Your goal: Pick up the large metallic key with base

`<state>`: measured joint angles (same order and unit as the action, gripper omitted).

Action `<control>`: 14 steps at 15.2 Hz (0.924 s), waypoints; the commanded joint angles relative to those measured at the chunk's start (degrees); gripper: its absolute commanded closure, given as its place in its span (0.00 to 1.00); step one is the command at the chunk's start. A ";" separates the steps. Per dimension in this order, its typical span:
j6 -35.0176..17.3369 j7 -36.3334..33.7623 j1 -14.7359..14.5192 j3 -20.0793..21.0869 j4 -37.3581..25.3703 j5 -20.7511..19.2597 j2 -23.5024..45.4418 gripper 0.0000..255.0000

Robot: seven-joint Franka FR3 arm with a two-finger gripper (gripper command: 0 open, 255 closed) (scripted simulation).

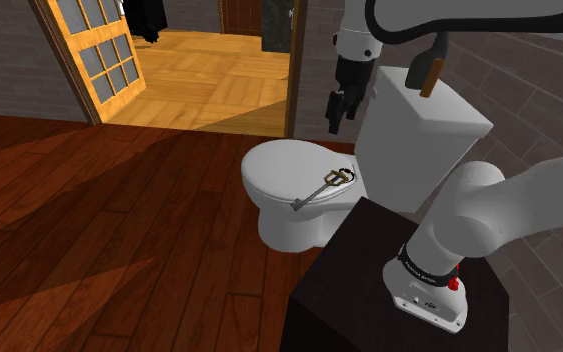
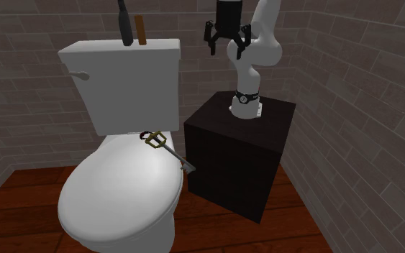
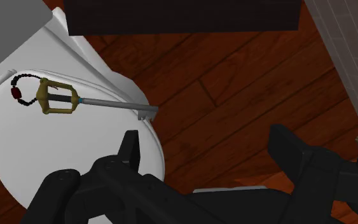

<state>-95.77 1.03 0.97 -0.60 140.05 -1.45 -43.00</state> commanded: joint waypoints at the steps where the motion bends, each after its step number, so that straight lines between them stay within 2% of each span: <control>1: 0.00 0.00 0.00 0.00 0.00 0.00 0.00 0.00; 8: -10.04 18.34 -1.23 -8.29 8.84 -6.23 2.70 0.00; 14: -20.60 33.79 -1.98 -15.79 12.71 -11.61 10.24 0.00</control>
<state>-114.50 32.05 -0.87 -15.22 151.90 -12.14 -33.80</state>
